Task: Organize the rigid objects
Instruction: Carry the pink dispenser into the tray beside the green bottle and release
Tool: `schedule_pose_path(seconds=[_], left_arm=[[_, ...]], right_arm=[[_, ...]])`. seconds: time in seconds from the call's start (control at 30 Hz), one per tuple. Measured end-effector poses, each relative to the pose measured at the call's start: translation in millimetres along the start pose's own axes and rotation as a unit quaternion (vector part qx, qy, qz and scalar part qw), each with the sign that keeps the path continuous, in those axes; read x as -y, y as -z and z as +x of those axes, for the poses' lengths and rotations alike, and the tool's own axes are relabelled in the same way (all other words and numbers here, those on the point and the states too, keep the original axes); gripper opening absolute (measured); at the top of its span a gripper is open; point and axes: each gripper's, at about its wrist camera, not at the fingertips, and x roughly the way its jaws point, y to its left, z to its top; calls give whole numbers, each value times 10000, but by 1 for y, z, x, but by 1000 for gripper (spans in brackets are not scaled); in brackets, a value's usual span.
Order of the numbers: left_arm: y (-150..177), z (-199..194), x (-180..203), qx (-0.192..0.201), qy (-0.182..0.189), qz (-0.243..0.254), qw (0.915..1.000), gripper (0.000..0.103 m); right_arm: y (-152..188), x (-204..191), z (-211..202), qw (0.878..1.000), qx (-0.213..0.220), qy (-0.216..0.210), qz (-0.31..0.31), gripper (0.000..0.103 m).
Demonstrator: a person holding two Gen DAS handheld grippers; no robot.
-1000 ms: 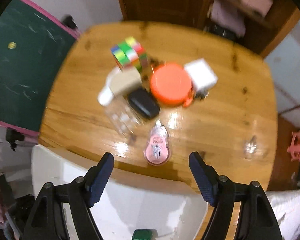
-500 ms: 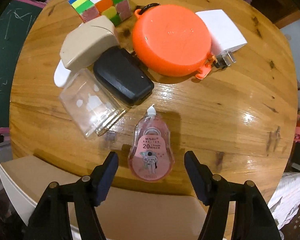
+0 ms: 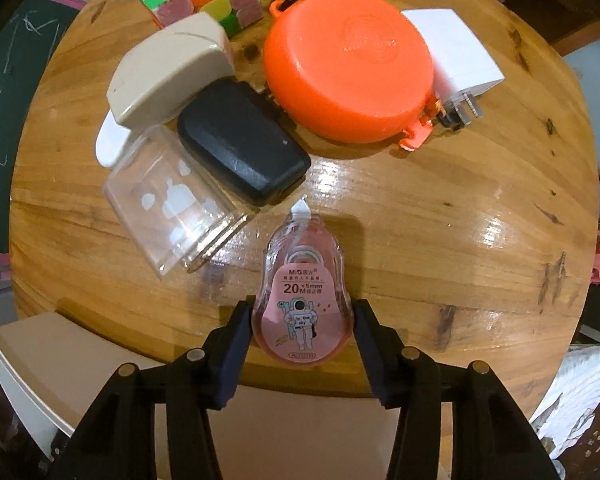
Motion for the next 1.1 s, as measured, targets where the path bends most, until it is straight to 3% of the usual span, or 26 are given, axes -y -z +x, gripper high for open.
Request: schedule_pose_path(seconds=[0.23,0.43,0.57,0.8,1.1], left_arm=[[0,3,-1,-41,-24,-14,10000,8],[2,4,-2,-36,-38,-24,10000,8],[4,5,-1,0,-80,-13,10000,8],[5,3,0,21,-41,-60,10000,7],[5,2,0,23,-16,-94,10000,7]], right_arm=[[18,16,-31,9985,372,-309,247,51],[41,33,-74,9919,946,-682,507,51],[69,38,-117,9852,1400,-806,576,51],[129,13,-195,9704,2291,-678,349,51],[208,-5,-244,9507,3029,-663,94,51]])
